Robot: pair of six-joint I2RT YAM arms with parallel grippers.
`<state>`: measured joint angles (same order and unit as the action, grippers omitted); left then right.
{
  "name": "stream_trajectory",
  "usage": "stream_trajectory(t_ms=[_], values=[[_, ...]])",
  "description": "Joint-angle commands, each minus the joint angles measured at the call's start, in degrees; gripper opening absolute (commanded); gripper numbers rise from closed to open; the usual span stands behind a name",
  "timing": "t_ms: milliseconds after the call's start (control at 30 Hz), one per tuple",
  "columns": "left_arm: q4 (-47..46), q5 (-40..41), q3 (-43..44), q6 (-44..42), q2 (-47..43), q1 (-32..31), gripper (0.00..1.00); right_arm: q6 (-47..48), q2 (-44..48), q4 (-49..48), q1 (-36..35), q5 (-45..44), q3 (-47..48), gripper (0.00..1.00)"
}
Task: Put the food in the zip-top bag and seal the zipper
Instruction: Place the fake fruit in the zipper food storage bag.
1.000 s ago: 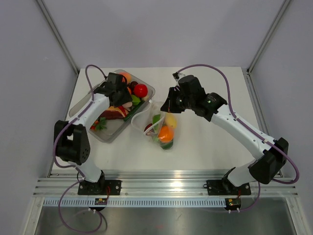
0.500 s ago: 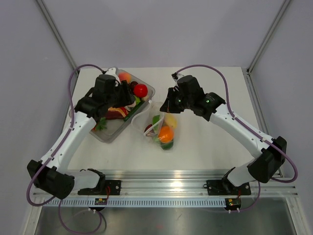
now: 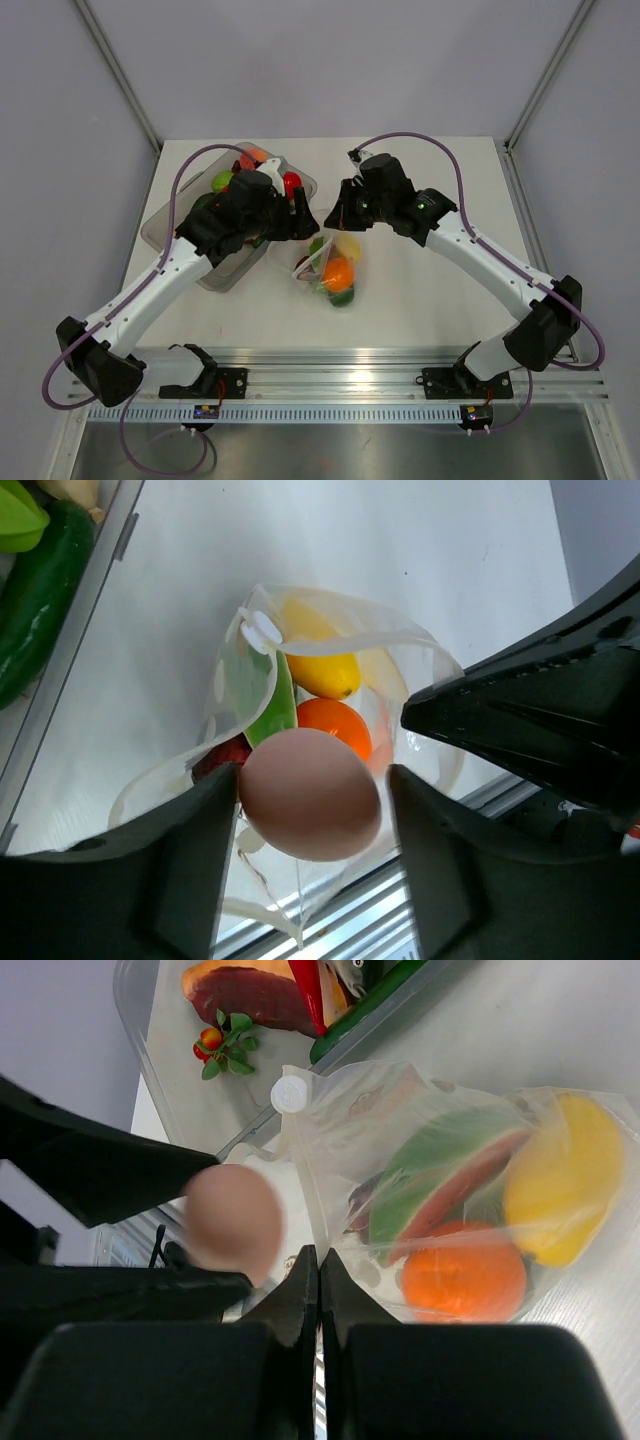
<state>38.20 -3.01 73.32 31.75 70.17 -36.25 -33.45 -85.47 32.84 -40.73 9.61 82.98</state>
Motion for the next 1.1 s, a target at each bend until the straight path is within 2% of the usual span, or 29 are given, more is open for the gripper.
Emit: stream_trajectory(t_ms=[0, 33, 100, 233, 300, 333, 467, 633, 800, 933, 1067], values=[[-3.8, -2.0, -0.3, 0.6, 2.5, -1.6, 0.81, 0.1, 1.3, -1.5, -0.7, -0.1, 1.8, 0.00], [-3.6, -1.9, -0.2, 0.6, 2.9, -1.8, 0.90, 0.1, 1.4, -1.3, -0.7, -0.3, 1.8, 0.00], [-3.1, -1.8, 0.4, 0.4, 3.7, -2.1, 0.98, 0.1, 1.5, -1.2, -0.7, -0.4, 1.7, 0.00], [-1.3, -0.4, 1.7, -0.1, 2.9, -2.1, 0.99, 0.2, 1.9, -1.2, -0.7, -0.6, 1.5, 0.00], [-0.5, 1.7, 2.9, -0.9, 1.8, -2.1, 0.93, 0.3, 1.8, -1.2, -0.7, -0.6, 1.4, 0.00], [0.4, 2.6, 3.2, -1.2, 0.6, -2.1, 0.86, 0.3, 1.8, -1.3, -0.7, -0.5, 1.4, 0.00], [3.2, 7.5, 5.5, -3.4, -1.5, -0.6, 0.76, 0.2, 2.1, -1.6, -0.7, -0.5, 0.7, 0.00], [5.0, 6.5, 5.9, -4.8, -0.8, 8.6, 0.76, 0.2, 2.9, -1.6, -0.7, -0.6, 0.2, 0.00], [5.7, 5.5, 7.5, -5.6, 4.8, 18.4, 0.87, 0.1, 3.6, -1.6, -0.7, -0.8, -0.1, 0.00], [5.3, 7.7, 10.3, -5.0, 10.1, 21.4, 0.91, 0.2, 4.1, -1.1, -0.7, -1.2, -0.4, 0.00], [4.2, 6.1, 12.8, -4.0, 15.1, 26.6, 0.91, 0.7, 4.4, -0.2, -0.7, -1.7, 0.0, 0.00]])
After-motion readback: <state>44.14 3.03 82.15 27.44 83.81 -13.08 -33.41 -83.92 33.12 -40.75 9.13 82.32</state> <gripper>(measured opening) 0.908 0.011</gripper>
